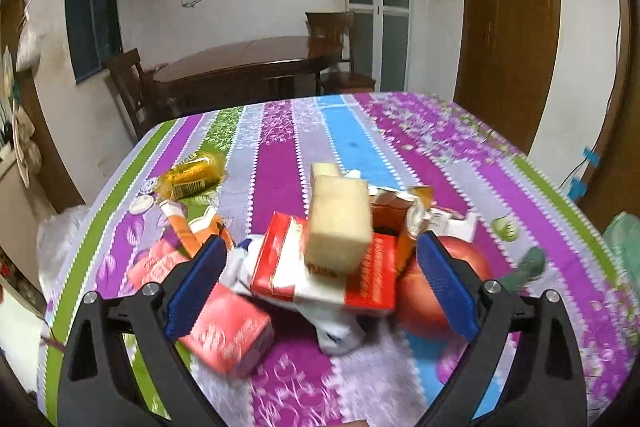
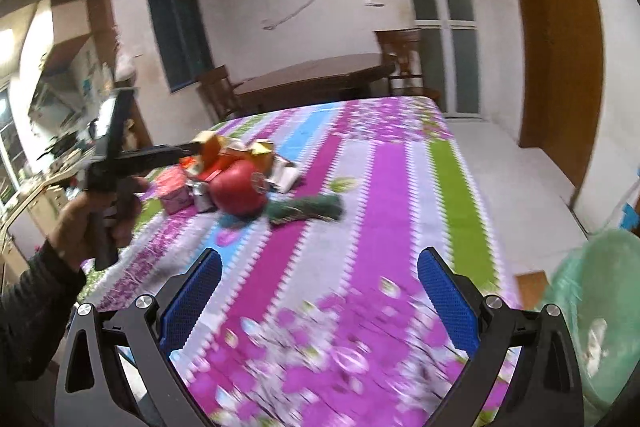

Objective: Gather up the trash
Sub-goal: 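Grasp the yellow sponge block with the left tool while the right tool grasps the green scrubber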

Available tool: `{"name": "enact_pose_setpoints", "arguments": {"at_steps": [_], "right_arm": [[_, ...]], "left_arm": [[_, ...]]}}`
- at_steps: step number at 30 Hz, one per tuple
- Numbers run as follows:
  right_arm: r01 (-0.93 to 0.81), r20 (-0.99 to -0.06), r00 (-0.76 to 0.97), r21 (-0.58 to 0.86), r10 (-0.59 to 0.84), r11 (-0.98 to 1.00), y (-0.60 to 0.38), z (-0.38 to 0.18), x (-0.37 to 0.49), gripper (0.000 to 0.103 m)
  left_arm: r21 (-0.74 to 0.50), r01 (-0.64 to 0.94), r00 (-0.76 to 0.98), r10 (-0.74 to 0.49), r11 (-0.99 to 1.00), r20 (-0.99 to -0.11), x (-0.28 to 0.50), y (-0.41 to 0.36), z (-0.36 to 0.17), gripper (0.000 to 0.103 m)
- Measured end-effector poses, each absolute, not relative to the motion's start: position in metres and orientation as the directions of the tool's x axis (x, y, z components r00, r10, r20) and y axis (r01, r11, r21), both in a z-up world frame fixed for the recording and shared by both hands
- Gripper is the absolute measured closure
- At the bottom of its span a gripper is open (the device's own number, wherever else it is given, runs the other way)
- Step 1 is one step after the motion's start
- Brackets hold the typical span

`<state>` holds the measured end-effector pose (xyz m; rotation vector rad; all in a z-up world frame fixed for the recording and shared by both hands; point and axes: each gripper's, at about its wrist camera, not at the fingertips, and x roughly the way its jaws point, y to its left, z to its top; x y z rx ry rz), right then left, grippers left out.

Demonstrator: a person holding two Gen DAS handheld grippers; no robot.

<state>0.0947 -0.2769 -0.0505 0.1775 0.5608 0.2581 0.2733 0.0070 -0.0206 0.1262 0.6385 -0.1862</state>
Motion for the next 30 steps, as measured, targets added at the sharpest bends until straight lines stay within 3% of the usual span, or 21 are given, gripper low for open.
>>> {"name": "enact_pose_setpoints", "arguments": {"at_steps": [6, 8, 11, 16, 23, 25, 30], "right_arm": [[-0.244, -0.512, 0.795, 0.224, 0.327, 0.944, -0.253, -0.044, 0.117, 0.005], [-0.263, -0.518, 0.784, 0.224, 0.343, 0.938, -0.246, -0.044, 0.125, 0.005], [-0.284, -0.533, 0.763, 0.233, 0.366, 0.930, -0.238, -0.048, 0.140, 0.005], [-0.341, -0.623, 0.693, 0.160, 0.362, 0.926, -0.225, -0.064, 0.179, 0.005], [-0.608, -0.786, 0.530, -0.090, 0.319, 0.789, -0.195, -0.074, 0.246, 0.011], [-0.679, -0.846, 0.464, -0.149, 0.263, 0.719, -0.187, -0.079, 0.267, 0.018], [-0.820, -0.946, 0.244, -0.083, 0.214, 0.567, -0.170, -0.089, 0.312, 0.018]], "left_arm": [[0.027, 0.180, 0.765, -0.122, 0.983, -0.632, 0.293, 0.016, -0.034, 0.011], [-0.002, 0.181, 0.745, -0.138, 0.984, -0.653, 0.301, 0.018, -0.039, 0.022], [-0.032, 0.197, 0.721, -0.166, 0.980, -0.673, 0.308, 0.019, -0.046, 0.047], [-0.090, 0.186, 0.720, -0.198, 0.978, -0.665, 0.306, 0.037, -0.044, 0.070], [-0.139, 0.211, 0.696, -0.248, 0.968, -0.674, 0.295, 0.054, -0.039, 0.071], [-0.149, 0.215, 0.690, -0.258, 0.965, -0.676, 0.292, 0.057, -0.038, 0.071], [-0.167, 0.244, 0.667, -0.290, 0.955, -0.686, 0.287, 0.060, -0.038, 0.071]]}}
